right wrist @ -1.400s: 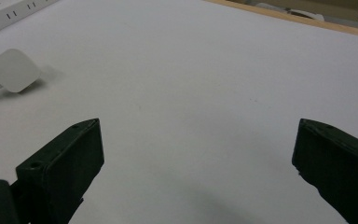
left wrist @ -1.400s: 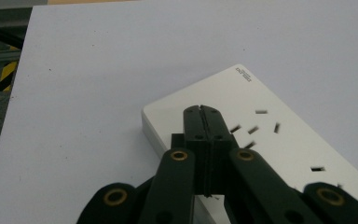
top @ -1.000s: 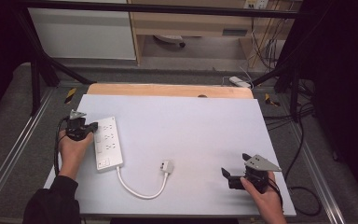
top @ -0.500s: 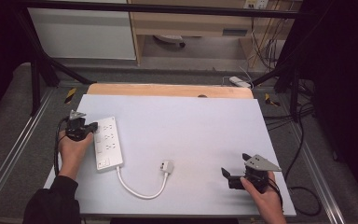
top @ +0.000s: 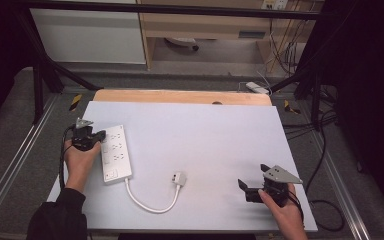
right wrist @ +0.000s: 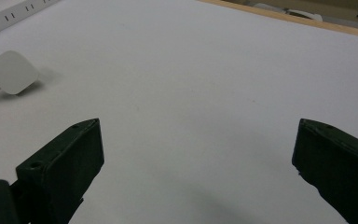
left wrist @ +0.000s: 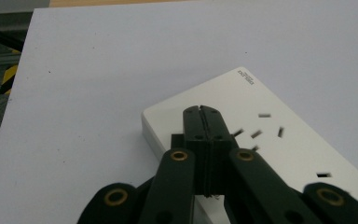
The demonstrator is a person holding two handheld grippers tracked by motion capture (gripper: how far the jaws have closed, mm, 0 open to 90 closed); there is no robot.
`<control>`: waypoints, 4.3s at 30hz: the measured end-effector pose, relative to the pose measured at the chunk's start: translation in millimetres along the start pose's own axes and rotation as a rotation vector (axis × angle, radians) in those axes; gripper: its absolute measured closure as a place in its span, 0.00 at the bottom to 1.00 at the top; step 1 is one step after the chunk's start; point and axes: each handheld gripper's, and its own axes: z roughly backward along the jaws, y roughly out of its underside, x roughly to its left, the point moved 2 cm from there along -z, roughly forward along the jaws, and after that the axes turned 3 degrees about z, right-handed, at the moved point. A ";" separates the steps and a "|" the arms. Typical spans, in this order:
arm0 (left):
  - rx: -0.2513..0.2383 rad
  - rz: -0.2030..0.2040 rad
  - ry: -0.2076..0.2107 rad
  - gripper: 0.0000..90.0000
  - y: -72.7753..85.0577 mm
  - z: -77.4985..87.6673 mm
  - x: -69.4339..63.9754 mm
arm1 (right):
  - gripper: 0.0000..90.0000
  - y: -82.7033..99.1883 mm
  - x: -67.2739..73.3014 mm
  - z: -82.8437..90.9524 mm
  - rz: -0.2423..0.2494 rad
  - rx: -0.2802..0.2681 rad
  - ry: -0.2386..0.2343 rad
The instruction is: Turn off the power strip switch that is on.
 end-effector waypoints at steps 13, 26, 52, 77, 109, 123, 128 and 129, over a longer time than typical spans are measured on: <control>-0.054 -0.035 0.024 1.00 -10.4 3.9 -13.1 | 0.03 -0.8 -0.4 1.2 -0.002 -0.007 -0.002; -0.062 -0.037 0.041 1.00 -13.5 2.8 -18.4 | 0.03 -0.7 -0.5 1.2 -0.001 -0.006 -0.002; -0.147 -0.008 0.069 0.33 -23.8 4.3 -30.1 | 0.03 -1.0 -1.6 1.6 0.001 -0.008 -0.001; -0.169 -0.018 0.090 0.07 -25.6 19.5 -43.3 | 0.03 -0.2 -2.0 1.0 0.003 0.000 0.002; -0.298 -0.062 0.157 0.06 -23.0 84.2 -47.1 | 0.03 -0.9 -2.1 0.8 0.003 -0.004 -0.003; -0.325 -0.079 0.174 0.06 -12.8 117.1 -53.1 | 0.03 -1.0 -2.0 0.8 0.005 -0.005 -0.003; -0.335 -0.082 0.178 0.06 -5.0 129.0 -54.1 | 0.03 -1.1 -2.3 0.6 0.006 -0.006 -0.003; -0.337 -0.080 0.180 0.06 -3.5 131.3 -54.4 | 0.03 -1.1 -2.3 0.5 0.006 -0.006 -0.003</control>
